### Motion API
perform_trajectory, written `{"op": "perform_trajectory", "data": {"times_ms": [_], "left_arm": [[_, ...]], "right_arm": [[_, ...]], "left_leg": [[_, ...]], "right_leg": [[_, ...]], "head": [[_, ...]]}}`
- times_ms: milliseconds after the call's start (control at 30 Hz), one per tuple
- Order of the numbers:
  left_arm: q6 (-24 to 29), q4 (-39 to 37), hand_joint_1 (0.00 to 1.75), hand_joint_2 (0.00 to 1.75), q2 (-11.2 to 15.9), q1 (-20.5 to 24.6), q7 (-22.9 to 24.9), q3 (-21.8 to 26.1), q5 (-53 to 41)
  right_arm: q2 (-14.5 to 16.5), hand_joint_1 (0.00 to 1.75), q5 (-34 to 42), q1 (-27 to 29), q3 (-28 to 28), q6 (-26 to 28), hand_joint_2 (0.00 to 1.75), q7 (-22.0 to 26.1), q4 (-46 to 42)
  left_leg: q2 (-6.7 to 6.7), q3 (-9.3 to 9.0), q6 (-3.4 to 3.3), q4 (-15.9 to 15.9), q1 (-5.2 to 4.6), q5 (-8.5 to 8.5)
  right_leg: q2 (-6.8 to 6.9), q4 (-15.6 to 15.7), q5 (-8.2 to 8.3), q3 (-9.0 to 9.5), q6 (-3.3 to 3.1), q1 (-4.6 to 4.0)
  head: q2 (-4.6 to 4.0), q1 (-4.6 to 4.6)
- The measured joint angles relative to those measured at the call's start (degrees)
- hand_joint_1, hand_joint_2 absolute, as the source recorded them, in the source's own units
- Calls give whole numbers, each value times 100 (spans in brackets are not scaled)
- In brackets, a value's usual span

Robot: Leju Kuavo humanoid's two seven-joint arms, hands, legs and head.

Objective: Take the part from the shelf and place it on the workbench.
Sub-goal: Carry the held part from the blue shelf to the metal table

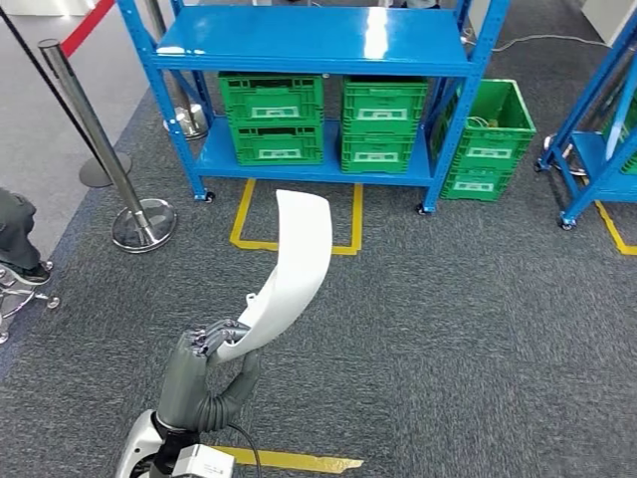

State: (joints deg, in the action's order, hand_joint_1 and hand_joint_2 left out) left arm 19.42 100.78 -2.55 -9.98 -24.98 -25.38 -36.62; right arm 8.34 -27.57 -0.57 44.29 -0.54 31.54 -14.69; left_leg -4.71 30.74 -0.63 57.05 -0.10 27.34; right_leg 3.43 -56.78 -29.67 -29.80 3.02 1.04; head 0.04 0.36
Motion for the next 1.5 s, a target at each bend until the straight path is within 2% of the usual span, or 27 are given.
{"op": "perform_trajectory", "data": {"times_ms": [67,133,233,267,300,333,367,400,467,533,600,667,733,767,800,833,867,967,1033,1100,1167,1233,1300,1333,1367,1433,1500], "left_arm": [[-44,0,175,175,0,5,-42,-15,50],[-69,0,175,175,1,12,-79,-24,83],[-85,0,175,175,10,9,-108,-26,104],[-86,0,175,175,14,6,-110,-26,106],[-86,0,175,175,19,4,-113,-26,106],[-86,0,175,175,23,3,-115,-26,106],[-86,0,175,175,26,3,-116,-26,106],[-86,0,175,175,28,3,-119,-26,106],[-85,0,175,175,31,-1,-123,-26,107],[-84,1,175,175,38,-5,-131,-27,107],[-84,2,175,175,34,5,-136,-31,107],[-85,2,175,175,24,8,-140,-40,108],[-85,1,175,175,24,-5,-144,-46,108],[-86,0,175,175,25,-9,-144,-47,109],[-86,0,175,175,26,-13,-144,-49,108],[-86,0,175,175,27,-13,-145,-50,108],[-86,0,175,175,27,-13,-145,-52,108],[-86,0,175,175,27,-10,-145,-56,108],[-86,0,175,175,27,-7,-145,-59,107],[-86,1,175,175,27,-5,-145,-62,107],[-86,1,175,175,28,-5,-146,-63,107],[-86,1,175,175,34,-11,-147,-63,106],[-86,0,175,175,45,-16,-147,-62,107],[-86,0,175,175,50,-17,-147,-62,107],[-86,0,175,175,54,-17,-147,-61,107],[-86,0,175,175,58,-16,-147,-61,107],[-86,1,175,175,59,-21,-147,-61,107]], "right_arm": [[-2,0,-37,7,38,0,175,-1,0],[-4,0,-74,16,81,4,175,1,0],[-2,0,-140,-5,122,6,175,2,0],[-2,0,-158,-7,130,5,175,2,0],[-2,0,-169,-6,140,5,175,2,0],[-2,0,-177,-4,154,6,175,2,0],[-2,0,-180,-4,169,7,175,2,0],[-1,0,-182,-5,186,7,175,2,0],[17,0,-187,-14,208,8,175,4,0],[35,0,-195,-20,217,6,175,8,1],[39,0,-205,-4,221,4,175,10,1],[40,0,-213,4,226,5,175,10,1],[40,0,-213,-16,232,5,175,10,0],[40,0,-214,-23,235,5,175,10,0],[40,0,-216,-21,238,5,175,10,0],[40,0,-219,-13,243,5,175,10,0],[39,0,-221,-3,249,5,175,10,0],[37,0,-227,-12,262,7,175,12,0],[37,0,-229,-21,264,6,175,15,0],[35,0,-228,-5,266,8,175,16,0],[33,0,-227,-2,269,11,175,17,0],[33,0,-228,-17,272,10,175,17,0],[33,0,-229,-16,273,8,175,17,0],[33,0,-230,-11,273,8,175,17,0],[33,0,-231,-6,274,8,175,17,0],[35,0,-231,-6,276,8,175,17,0],[40,0,-231,-20,277,8,175,17,0]], "left_leg": [[-74,1,57,19,2,-8],[17,36,121,136,31,120],[349,391,178,1074,60,726],[390,527,178,1426,61,875],[403,594,167,1618,61,907],[412,568,145,1599,59,824],[436,447,112,1363,55,644],[517,260,63,975,48,415],[799,-34,-43,312,40,126],[935,-93,-104,99,23,86],[811,-91,-110,-2,23,62],[670,-95,-117,-106,50,16],[516,-76,-132,-132,58,-12],[431,-61,-133,-129,55,-17],[350,-51,-130,-125,52,-21],[276,-44,-126,-121,51,-25],[205,-41,-118,-113,51,-27],[43,-37,-60,-65,29,-5],[-27,-32,3,-40,0,-1],[-76,-36,63,-31,3,2],[61,27,128,165,27,185],[305,289,170,835,47,606],[403,586,173,1565,53,915],[414,626,164,1681,52,904],[428,553,145,1547,52,769],[593,203,82,805,53,336],[877,-57,24,181,62,99]], "right_leg": [[-93,-12,23,-58,-120,-19],[-175,-9,64,-78,-214,-14],[-325,-9,139,-116,-308,-10],[-383,-12,157,-139,-319,-18],[-446,-14,171,-156,-322,-28],[-512,-15,183,-165,-320,-39],[-582,-16,193,-167,-315,-50],[-651,-16,203,-168,-307,-56],[-774,-25,236,-204,-269,-53],[-884,-31,286,-284,-197,-22],[-924,-37,312,-364,-124,-7],[-706,-268,142,-524,-76,-21],[-450,-925,-232,-833,-33,-25],[-405,-1303,-395,-994,-5,-21],[-387,-1550,-472,-1084,19,-17],[-371,-1587,-445,-1065,37,-11],[-343,-1396,-324,-924,49,-6],[-90,-220,72,-213,3,-16],[-38,33,96,-81,-85,-40],[-139,33,135,-110,-166,-35],[-225,50,175,-123,-244,-13],[-325,55,214,-141,-301,-4],[-445,50,236,-175,-319,-12],[-511,48,245,-182,-317,-16],[-582,44,252,-184,-311,-20],[-729,34,265,-188,-292,-20],[-858,2,286,-243,-247,-22]], "head": [[0,-6],[0,-8],[0,-23],[0,-24],[0,-24],[0,-23],[0,-23],[0,-22],[0,-14],[0,-27],[0,-44],[0,-22],[0,-5],[0,-3],[0,-5],[0,-4],[0,-4],[0,-7],[0,-19],[0,-23],[0,-36],[0,-58],[0,-62],[0,-62],[0,-61],[0,-60],[0,-58]]}}
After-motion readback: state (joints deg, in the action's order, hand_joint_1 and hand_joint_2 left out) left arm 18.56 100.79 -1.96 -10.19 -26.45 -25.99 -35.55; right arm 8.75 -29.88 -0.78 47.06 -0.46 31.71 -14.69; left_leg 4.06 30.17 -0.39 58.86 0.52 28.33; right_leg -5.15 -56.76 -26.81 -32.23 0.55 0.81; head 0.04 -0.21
